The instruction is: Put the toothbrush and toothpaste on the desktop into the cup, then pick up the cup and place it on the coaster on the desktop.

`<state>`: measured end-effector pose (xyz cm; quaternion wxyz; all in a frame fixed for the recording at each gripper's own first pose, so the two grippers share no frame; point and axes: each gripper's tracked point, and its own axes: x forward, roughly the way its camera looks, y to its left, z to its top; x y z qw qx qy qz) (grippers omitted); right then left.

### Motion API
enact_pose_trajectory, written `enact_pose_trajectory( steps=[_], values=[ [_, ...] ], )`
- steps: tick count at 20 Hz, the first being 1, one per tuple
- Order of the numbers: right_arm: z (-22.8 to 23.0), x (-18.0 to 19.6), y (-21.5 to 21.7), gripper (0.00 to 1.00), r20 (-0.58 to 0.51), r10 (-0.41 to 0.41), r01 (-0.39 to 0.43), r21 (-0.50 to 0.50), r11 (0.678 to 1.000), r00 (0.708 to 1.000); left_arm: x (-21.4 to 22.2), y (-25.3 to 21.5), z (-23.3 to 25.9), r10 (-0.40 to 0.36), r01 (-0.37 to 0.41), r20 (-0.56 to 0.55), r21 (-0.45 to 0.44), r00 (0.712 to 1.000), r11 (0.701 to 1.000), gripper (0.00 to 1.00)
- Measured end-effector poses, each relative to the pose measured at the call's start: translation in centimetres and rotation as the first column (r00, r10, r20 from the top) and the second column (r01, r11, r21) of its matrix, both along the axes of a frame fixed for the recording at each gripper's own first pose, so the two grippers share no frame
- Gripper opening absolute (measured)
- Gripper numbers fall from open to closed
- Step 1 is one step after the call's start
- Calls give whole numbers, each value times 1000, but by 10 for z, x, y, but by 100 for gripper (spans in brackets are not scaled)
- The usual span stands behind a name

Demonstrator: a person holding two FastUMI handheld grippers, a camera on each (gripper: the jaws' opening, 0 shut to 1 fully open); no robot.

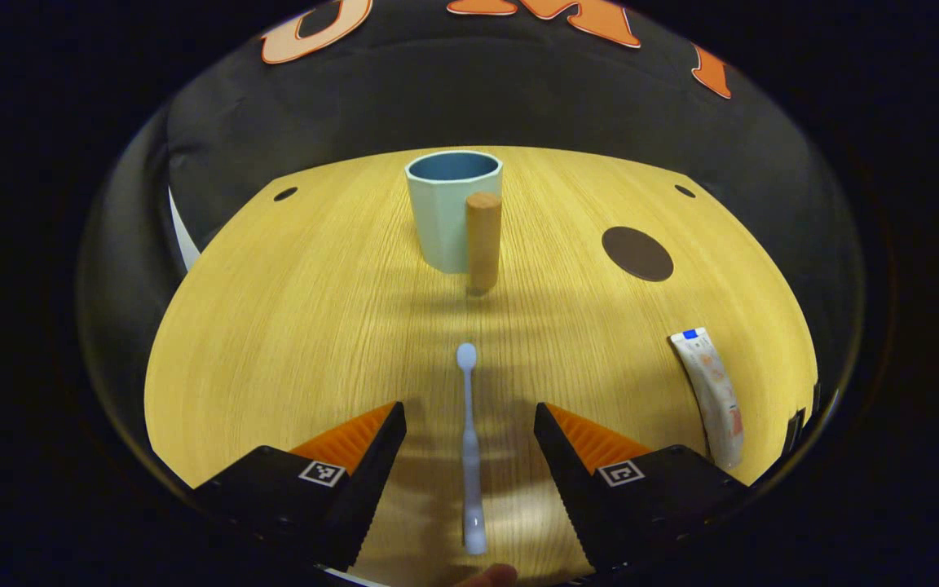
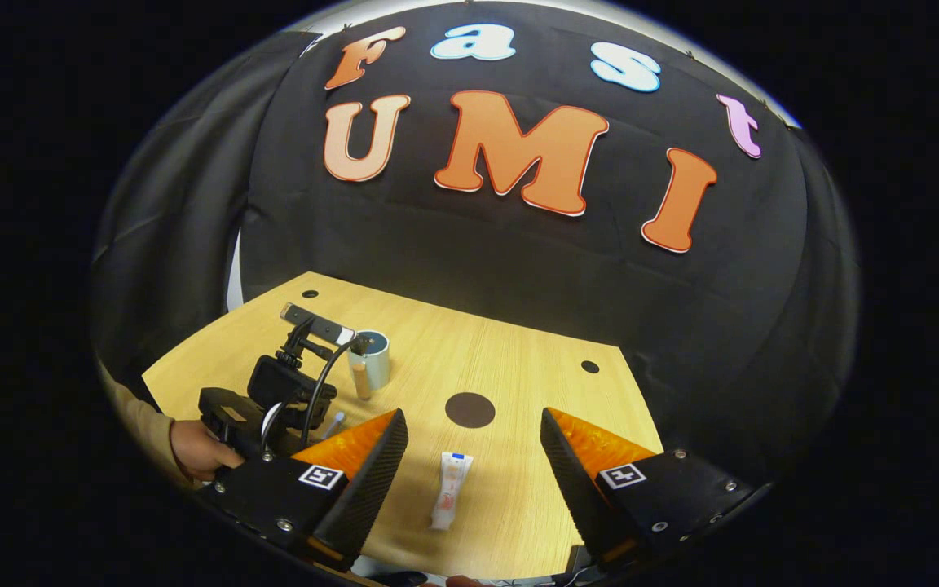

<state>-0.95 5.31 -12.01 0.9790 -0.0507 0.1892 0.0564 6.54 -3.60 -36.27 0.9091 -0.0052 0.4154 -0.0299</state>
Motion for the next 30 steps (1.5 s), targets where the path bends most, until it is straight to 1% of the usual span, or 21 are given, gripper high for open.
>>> enact_pose_trajectory(
  steps=[1,3,4,5,7,9,10,11,12,13,14,17,18,20,23,25,27,30],
  values=[
    [-3,-1,-2,98,-12,-6,6,2,1000,1000,1,1,0,0,0,-4,0,1000,1000,96],
    [-9,0,-1,98,-38,-14,14,10,1000,999,-2,4,-2,5,-6,-32,-10,999,1000,90],
    [-10,2,-1,98,-45,-19,20,15,1000,999,-4,3,-5,16,-18,-49,-31,999,999,77],
    [-10,4,-1,98,-49,-25,26,19,999,999,-7,1,-9,33,-36,-64,-44,997,998,71],
    [-11,5,1,98,-53,-28,29,26,999,998,-6,4,-12,32,-33,-54,-22,998,999,50],
    [-15,5,4,98,-66,-24,25,27,999,998,-4,1,-12,17,-18,-50,-21,999,1000,15],
    [-18,5,6,98,-75,-22,24,25,999,997,-6,-3,-15,17,-19,-67,-37,998,999,17],
    [-21,5,6,98,-82,-20,22,23,999,996,-16,0,-13,29,-32,-84,-34,996,999,18],
    [-24,5,7,98,-89,-18,20,21,1000,996,-6,1,-14,35,-38,-72,-41,997,998,14],
    [-28,5,7,98,-96,-17,18,17,1000,995,-9,-1,-17,32,-36,-90,-52,995,998,10],
    [-32,6,6,98,-105,-19,21,14,1000,994,-8,0,-15,34,-38,-78,-59,996,998,10],
    [-55,9,2,98,-153,-31,32,10,999,988,-12,-6,-14,19,-28,-77,-118,997,993,10],
    [-63,10,0,98,-169,-35,37,9,999,985,-13,-6,-15,14,-23,-78,-119,997,993,7],
    [-83,11,-5,98,-218,-46,48,6,999,975,-16,-1,-15,7,-15,-81,-106,997,994,7],
    [-129,19,-6,98,-309,-48,56,16,998,950,-24,-1,-12,4,-14,-76,-135,997,991,5],
    [-153,24,-6,98,-346,-62,74,22,997,936,-24,6,-2,5,-12,-55,-126,998,992,4],
    [-172,28,0,98,-378,-47,69,45,997,925,-26,10,14,0,-3,-29,-119,1000,993,4],
    [-191,33,6,98,-419,-31,45,23,999,908,-18,20,56,-23,31,105,-71,994,997,4]
  ],
)
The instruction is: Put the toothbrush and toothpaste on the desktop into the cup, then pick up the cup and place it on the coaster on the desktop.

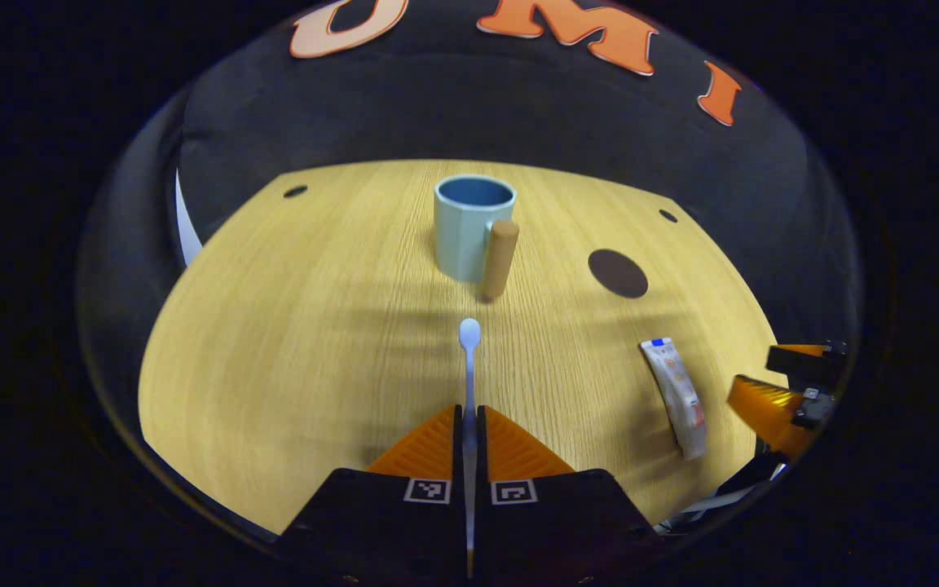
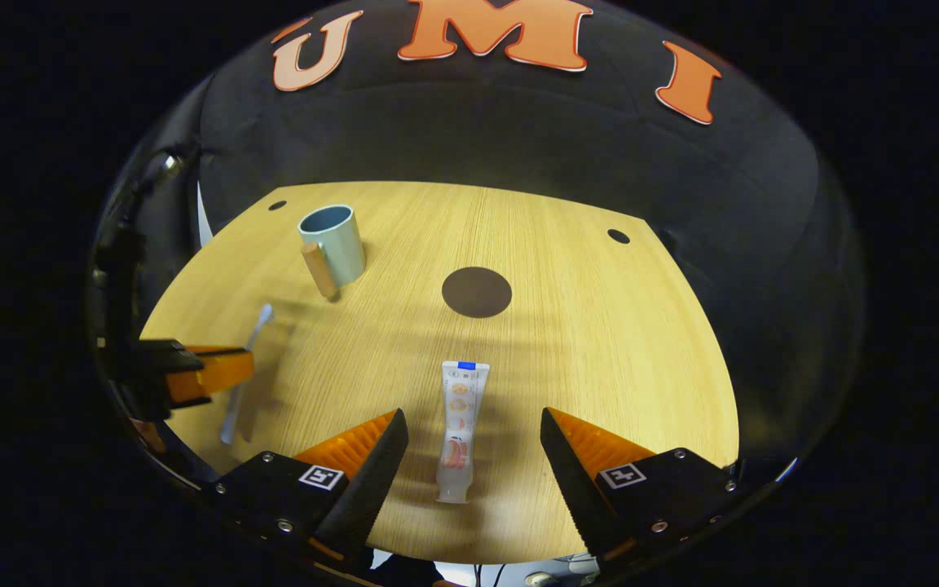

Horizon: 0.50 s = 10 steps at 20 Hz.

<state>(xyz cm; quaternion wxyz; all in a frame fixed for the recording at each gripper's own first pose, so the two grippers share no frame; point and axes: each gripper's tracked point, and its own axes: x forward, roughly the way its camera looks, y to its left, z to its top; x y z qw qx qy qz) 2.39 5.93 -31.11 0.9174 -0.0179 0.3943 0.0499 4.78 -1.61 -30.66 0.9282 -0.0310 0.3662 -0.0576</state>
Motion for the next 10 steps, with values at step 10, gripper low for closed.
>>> enact_pose_trajectory(
  steps=[10],
  values=[
    [-70,9,17,84,-187,57,-52,27,998,981,-3,14,164,-82,33,403,128,912,991,4]
  ],
)
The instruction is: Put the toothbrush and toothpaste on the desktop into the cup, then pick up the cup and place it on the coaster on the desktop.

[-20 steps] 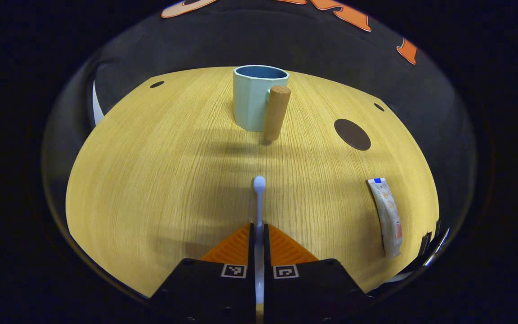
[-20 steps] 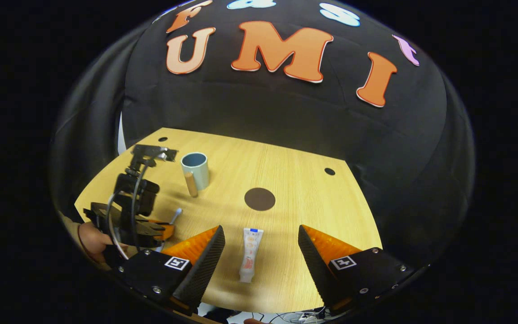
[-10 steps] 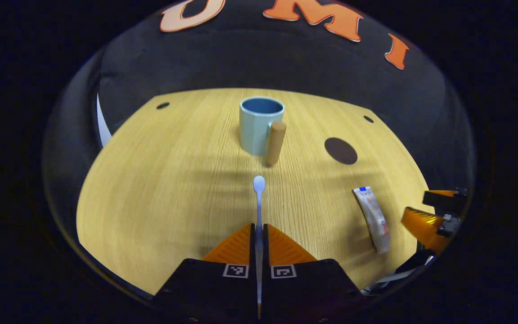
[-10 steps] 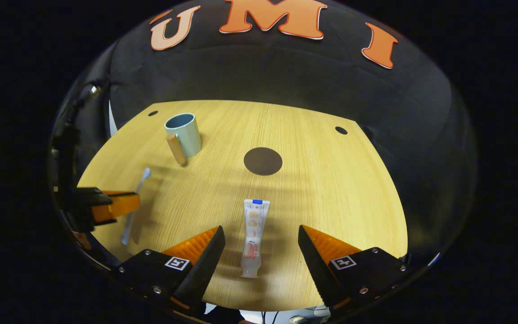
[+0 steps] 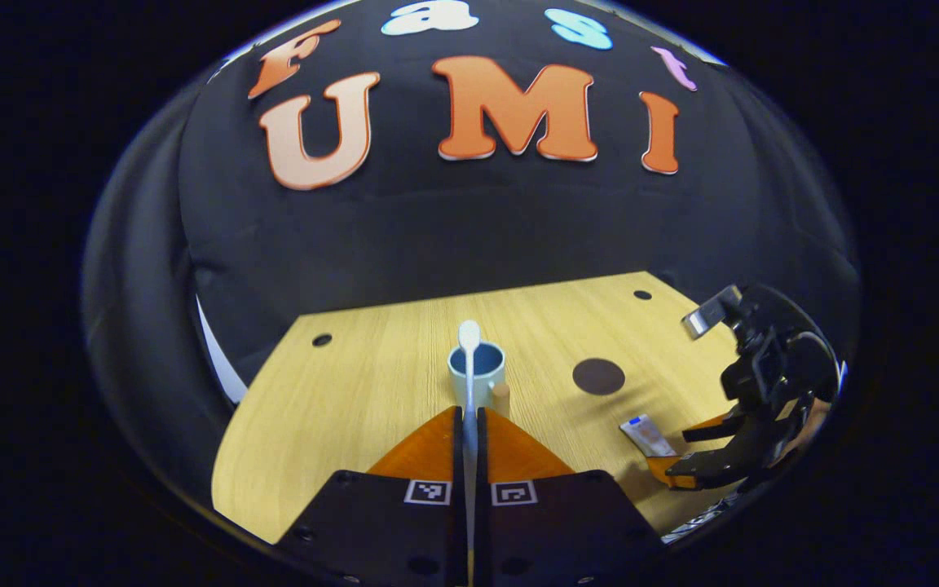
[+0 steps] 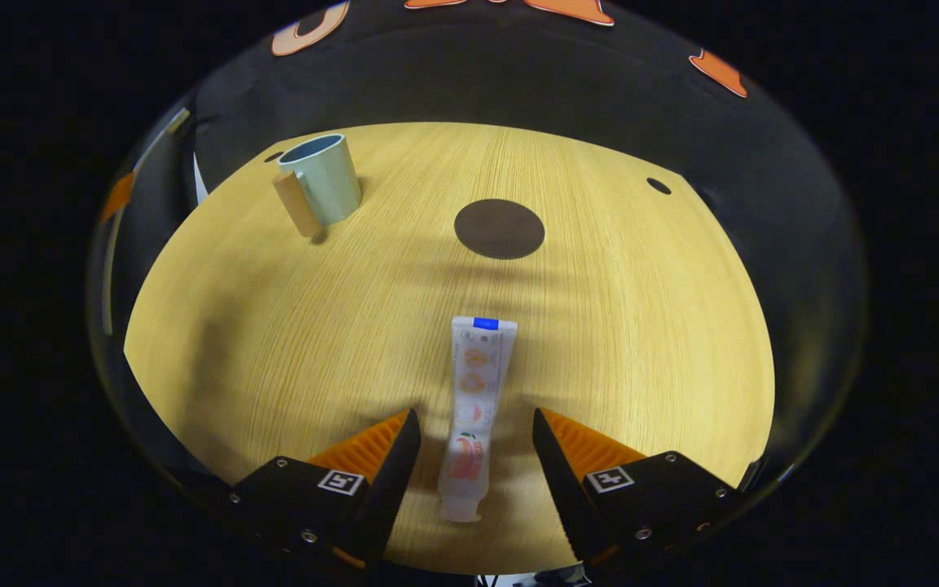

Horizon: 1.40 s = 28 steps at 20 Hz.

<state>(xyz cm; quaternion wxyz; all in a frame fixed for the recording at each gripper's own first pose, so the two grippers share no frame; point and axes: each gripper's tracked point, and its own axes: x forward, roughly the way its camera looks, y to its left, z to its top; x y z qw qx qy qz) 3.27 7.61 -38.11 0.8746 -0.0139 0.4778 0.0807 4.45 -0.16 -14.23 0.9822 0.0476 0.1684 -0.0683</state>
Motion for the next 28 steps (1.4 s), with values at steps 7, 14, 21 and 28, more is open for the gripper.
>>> enact_pose_trajectory(
  steps=[7,14,21,28],
  values=[
    [-13,4,8,43,-72,-16,20,58,998,997,10,14,104,55,-47,194,-43,979,998,3],
    [-14,-3,7,34,-122,-8,17,79,997,992,55,22,165,69,-34,325,-112,943,993,4],
    [14,-9,7,24,-81,-52,67,195,978,995,128,-4,139,-14,87,302,-229,953,970,4],
    [93,5,-11,24,52,-146,120,344,931,988,177,-27,44,-66,120,233,-226,970,967,3]
  ],
)
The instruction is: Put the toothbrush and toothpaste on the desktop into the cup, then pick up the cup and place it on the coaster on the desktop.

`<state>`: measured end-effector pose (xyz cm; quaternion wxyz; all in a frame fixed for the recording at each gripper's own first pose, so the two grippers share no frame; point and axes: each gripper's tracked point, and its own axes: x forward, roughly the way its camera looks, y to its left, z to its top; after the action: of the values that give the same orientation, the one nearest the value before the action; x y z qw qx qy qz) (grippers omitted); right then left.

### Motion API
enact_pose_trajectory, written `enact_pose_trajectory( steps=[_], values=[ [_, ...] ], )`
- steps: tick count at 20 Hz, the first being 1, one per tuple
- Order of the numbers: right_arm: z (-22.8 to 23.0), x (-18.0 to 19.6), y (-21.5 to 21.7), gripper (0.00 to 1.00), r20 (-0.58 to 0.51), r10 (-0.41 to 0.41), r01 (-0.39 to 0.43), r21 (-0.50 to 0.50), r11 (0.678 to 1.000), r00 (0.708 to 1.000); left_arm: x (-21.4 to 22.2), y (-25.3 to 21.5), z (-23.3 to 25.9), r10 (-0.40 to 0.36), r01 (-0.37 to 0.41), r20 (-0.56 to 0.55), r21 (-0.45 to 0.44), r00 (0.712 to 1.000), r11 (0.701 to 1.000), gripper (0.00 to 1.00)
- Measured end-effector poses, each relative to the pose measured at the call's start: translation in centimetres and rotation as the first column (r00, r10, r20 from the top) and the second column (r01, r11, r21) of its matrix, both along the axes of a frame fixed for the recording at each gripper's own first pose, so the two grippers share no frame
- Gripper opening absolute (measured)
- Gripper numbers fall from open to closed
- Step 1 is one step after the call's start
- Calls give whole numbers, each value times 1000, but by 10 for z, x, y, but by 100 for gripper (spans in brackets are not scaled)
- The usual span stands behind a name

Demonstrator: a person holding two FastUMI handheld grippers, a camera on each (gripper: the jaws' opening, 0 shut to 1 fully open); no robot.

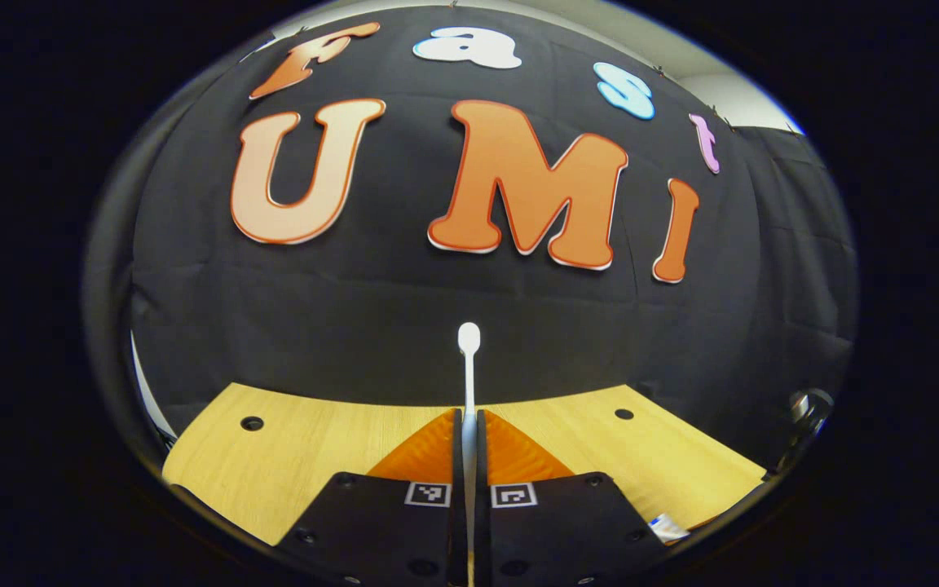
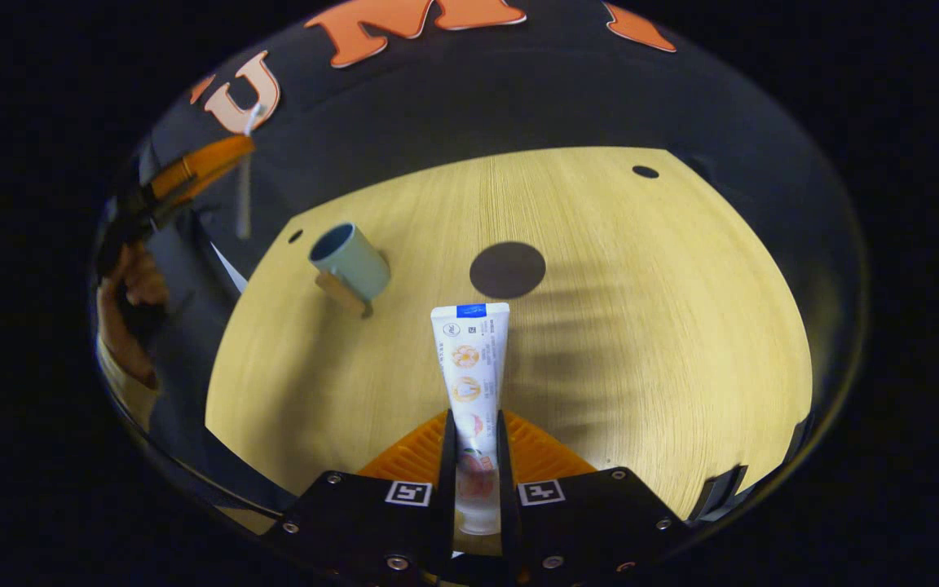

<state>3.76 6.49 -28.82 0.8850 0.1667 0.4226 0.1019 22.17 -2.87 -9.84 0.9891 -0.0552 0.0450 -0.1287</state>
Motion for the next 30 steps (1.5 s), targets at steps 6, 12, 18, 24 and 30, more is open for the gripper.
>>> enact_pose_trajectory(
  steps=[6,12,18,24,30],
  values=[
    [26,-5,-11,24,37,-49,50,-42,998,998,31,-7,-55,-32,32,-9,7,999,999,3],
    [26,-12,-17,24,7,-74,75,-105,992,997,62,2,-74,-14,14,-13,7,1000,1000,4],
    [24,-13,-15,24,0,-92,91,-112,989,996,67,-4,-81,-24,24,-40,18,999,1000,4],
    [25,-15,-16,24,16,-84,85,-130,988,996,60,-5,-92,-36,38,-79,26,996,999,9],
    [29,-13,-15,24,43,-85,90,-128,988,995,40,-1,-105,-15,18,-141,26,990,999,36]
  ],
)
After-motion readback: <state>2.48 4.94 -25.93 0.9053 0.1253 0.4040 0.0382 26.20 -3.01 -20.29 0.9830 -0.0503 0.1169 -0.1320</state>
